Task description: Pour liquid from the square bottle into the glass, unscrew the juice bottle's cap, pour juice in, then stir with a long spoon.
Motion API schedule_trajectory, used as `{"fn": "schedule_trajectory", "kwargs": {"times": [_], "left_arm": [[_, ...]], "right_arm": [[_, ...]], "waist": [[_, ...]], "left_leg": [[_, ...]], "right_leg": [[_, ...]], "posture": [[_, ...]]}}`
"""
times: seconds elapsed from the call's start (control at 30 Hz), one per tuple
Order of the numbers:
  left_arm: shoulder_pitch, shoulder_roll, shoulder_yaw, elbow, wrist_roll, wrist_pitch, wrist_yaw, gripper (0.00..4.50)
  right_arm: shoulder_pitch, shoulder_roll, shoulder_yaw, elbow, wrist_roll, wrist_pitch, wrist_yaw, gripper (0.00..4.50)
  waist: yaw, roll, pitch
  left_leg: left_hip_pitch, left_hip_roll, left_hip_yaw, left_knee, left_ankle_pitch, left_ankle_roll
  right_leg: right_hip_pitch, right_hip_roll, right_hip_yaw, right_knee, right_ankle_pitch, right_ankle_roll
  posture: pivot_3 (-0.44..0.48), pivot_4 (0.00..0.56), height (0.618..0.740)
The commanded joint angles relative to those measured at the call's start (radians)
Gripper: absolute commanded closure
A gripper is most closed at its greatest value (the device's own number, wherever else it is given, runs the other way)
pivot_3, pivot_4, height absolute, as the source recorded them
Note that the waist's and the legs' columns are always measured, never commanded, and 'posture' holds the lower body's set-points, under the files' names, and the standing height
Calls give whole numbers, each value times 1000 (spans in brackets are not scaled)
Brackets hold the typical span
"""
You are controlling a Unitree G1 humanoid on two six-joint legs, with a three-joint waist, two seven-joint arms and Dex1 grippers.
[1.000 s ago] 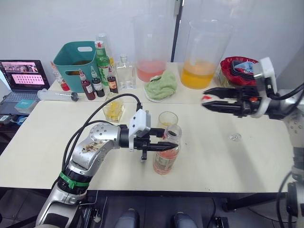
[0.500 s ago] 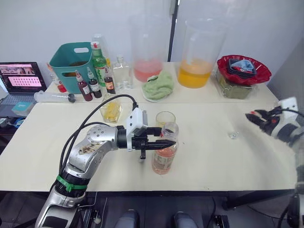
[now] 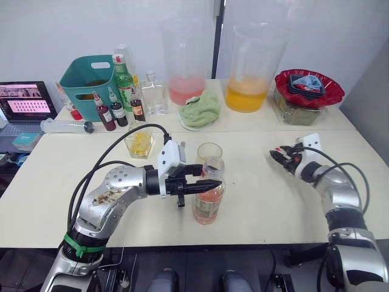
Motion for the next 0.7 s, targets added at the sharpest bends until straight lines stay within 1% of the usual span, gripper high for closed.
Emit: {"fn": "schedule_trajectory", "kwargs": {"times": [0.03, 0.23, 0.27, 0.33, 0.43, 0.47, 0.57, 0.6, 0.67, 0.7], "left_arm": [[10, 23, 7, -23, -8, 27, 8, 3245], [8, 41, 18, -34, -19, 39, 8, 3245], [7, 44, 19, -34, -20, 40, 8, 3245], [5, 51, 24, -32, -26, 41, 4, 3245], [-9, 63, 43, -44, -58, 63, 9, 3245], [-16, 68, 55, -51, -77, 76, 12, 3245], [-40, 94, 86, -76, -117, 118, 22, 3245], [-45, 115, 115, -86, -140, 140, 28, 3245], [-57, 152, 167, -96, -188, 178, 33, 3245], [-62, 166, 189, -97, -212, 195, 33, 3245]], "right_arm": [[-8, 10, 15, 0, -31, -37, -23, 2793], [-19, 26, 24, 26, -31, -40, -20, 2793], [-19, 26, 25, 21, -30, -40, -18, 1831], [-19, 27, 23, 3, -21, -28, -12, 1209], [0, 11, 16, -96, 8, 11, 20, 195], [9, 6, 12, -149, 25, 34, 36, 57], [45, -39, 40, -283, 39, 77, 126, 57], [67, -86, 48, -332, 48, 83, 201, 57], [98, -151, 42, -413, 90, 112, 305, 57], [107, -170, 34, -445, 116, 132, 335, 57]], "waist": [[-1, 0, 0], [-3, 0, 0], [-3, 0, 0], [-4, 0, 0], [-9, 0, 0], [-11, 0, 0], [-12, 0, 0], [-12, 0, 0], [-5, 0, 1], [-4, 0, 1]], "left_leg": [[0, 0, 0, 0, 0, 0], [0, 0, 0, 0, 0, 0], [0, 0, 0, 0, 0, 0], [1, 0, 0, -1, 0, 0], [1, 0, 0, -2, 0, 0], [1, 0, 0, -2, 0, 0], [1, 0, -1, -3, 0, 0], [0, 0, -1, -3, 0, 0], [-1, 0, -1, -4, 0, 0], [-1, 0, -1, -4, 0, 0]], "right_leg": [[0, 0, 0, 0, 0, 0], [0, 0, 0, 0, 0, 0], [0, 0, 0, 0, 0, 0], [0, 0, 0, 0, 0, 0], [-1, 0, 0, 0, 0, 0], [-1, 1, 0, 0, 0, 0], [-1, 1, 0, 0, 0, 0], [-1, 0, 0, 0, 0, 0], [-2, 0, 0, 0, 0, 0], [-2, 0, 0, 0, 0, 0]], "posture": [[0, 150, 740], [0, 150, 740], [0, 150, 740], [0, 150, 740], [0, 150, 740], [0, 150, 740], [0, 150, 740], [0, 150, 740], [0, 150, 740], [0, 150, 740]]}}
